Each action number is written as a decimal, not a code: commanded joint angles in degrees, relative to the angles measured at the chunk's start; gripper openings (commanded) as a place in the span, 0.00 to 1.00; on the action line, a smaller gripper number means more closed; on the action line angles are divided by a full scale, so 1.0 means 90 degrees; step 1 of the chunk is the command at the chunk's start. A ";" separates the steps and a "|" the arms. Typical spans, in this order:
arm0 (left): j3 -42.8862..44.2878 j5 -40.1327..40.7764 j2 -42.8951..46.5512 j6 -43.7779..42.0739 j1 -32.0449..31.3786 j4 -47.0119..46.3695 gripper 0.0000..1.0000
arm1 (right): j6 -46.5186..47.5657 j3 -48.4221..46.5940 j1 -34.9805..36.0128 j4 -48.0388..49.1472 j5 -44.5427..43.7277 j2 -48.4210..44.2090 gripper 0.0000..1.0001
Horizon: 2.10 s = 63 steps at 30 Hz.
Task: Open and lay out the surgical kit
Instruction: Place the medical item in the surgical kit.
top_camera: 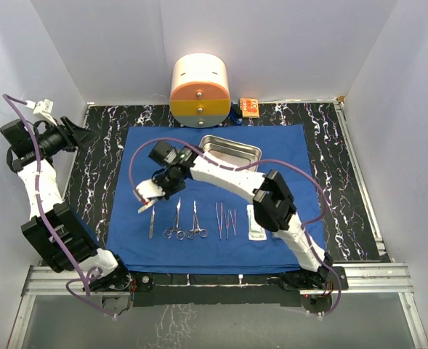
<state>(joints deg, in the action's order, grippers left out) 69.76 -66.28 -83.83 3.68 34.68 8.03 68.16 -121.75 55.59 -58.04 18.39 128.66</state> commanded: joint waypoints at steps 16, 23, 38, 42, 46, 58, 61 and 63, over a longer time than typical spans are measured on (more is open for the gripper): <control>-0.0672 0.0765 0.0658 0.0790 0.0023 -0.0837 0.49 | 0.2787 -0.1273 0.0906 -0.0034 -0.0398 0.1194 0.00; -0.0822 0.0727 0.0789 0.0829 0.0023 -0.0917 0.48 | 0.3368 -0.1722 0.0990 0.0042 -0.0481 0.1515 0.00; -0.0929 0.0613 0.0838 0.0822 0.0024 -0.0932 0.46 | 0.4331 -0.1745 0.1050 0.0082 -0.0555 0.1676 0.00; -0.0926 0.0596 0.0840 0.0780 0.0024 -0.0896 0.46 | 0.4460 -0.1708 0.1050 0.0070 -0.0525 0.1683 0.00; -0.0935 0.0580 0.0848 0.0772 0.0019 -0.0893 0.46 | 0.4556 -0.1699 0.1050 0.0091 -0.0475 0.1700 0.00; -0.1002 0.0531 0.0866 0.0794 0.0024 -0.0941 0.45 | 0.4924 -0.1794 0.0887 0.0137 -0.0039 0.1759 0.00; -0.1017 0.0529 0.0865 0.0796 0.0026 -0.0946 0.45 | 0.5043 -0.1789 0.0840 0.0114 0.0039 0.1769 0.00; -0.1022 0.0521 0.0860 0.0813 0.0039 -0.0950 0.45 | 0.5122 -0.1785 0.0800 0.0086 0.0086 0.1774 0.00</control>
<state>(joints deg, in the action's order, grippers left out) 60.95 -59.55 -78.63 11.14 34.68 0.03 105.62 -134.89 63.77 -57.28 16.97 144.51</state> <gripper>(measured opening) 0.454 0.020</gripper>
